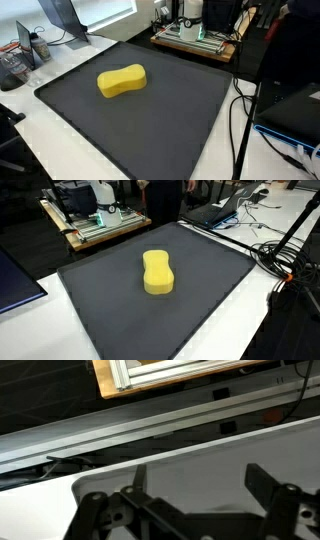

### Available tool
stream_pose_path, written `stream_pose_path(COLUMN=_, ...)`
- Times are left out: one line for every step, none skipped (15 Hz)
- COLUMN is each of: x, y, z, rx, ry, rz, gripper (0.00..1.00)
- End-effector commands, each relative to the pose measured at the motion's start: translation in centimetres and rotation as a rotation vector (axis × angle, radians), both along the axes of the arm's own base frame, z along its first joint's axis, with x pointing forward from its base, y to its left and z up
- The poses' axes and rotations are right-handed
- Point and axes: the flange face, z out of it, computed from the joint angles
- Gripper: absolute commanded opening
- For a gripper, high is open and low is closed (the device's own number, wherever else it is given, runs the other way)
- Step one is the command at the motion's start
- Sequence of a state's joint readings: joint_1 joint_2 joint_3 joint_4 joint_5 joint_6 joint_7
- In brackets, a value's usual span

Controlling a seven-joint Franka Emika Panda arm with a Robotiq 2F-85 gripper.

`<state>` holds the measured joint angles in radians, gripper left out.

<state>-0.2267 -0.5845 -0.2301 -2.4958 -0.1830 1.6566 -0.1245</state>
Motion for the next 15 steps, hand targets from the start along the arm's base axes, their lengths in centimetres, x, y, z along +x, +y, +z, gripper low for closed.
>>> stream_pose_path(x=0.0, y=0.0, z=0.1, rx=0.000, ry=0.001, rz=0.000, gripper=1.00)
stream_pose_path(x=0.0, y=0.0, z=0.1, rx=0.000, ry=0.001, rz=0.000, gripper=1.00)
stream_pose_path(x=0.0, y=0.0, z=0.1, rx=0.000, ry=0.001, rz=0.000, gripper=1.00)
stream_pose_path(x=0.0, y=0.0, z=0.1, rx=0.000, ry=0.001, rz=0.000, gripper=1.00)
stream_pose_path(x=0.0, y=0.0, z=0.1, rx=0.000, ry=0.001, rz=0.000, gripper=1.00)
stream_pose_path(x=0.0, y=0.0, z=0.1, rx=0.000, ry=0.001, rz=0.000, gripper=1.00)
stream_pose_path(x=0.0, y=0.0, z=0.1, rx=0.000, ry=0.001, rz=0.000, gripper=1.00)
stream_pose_path(x=0.0, y=0.0, z=0.1, rx=0.000, ry=0.001, rz=0.000, gripper=1.00)
stream_pose_path(x=0.0, y=0.9, z=0.0, rx=0.019, ry=-0.001, rz=0.026, gripper=1.00)
stream_pose_path(x=0.0, y=2.0, z=0.1, rx=0.044, ry=-0.007, rz=0.055, gripper=1.00)
stream_pose_path(x=0.0, y=3.2, z=0.0, rx=0.052, ry=-0.011, rz=0.078, gripper=1.00)
stream_pose_path(x=0.1, y=4.6, z=-0.1, rx=0.066, ry=-0.010, rz=0.106, gripper=1.00)
stream_pose_path(x=0.1, y=6.2, z=-0.1, rx=0.076, ry=-0.012, rz=0.138, gripper=1.00)
stream_pose_path(x=0.1, y=8.1, z=0.0, rx=0.089, ry=-0.019, rz=0.177, gripper=1.00)
stream_pose_path(x=0.3, y=9.8, z=0.2, rx=0.093, ry=-0.026, rz=0.204, gripper=1.00)
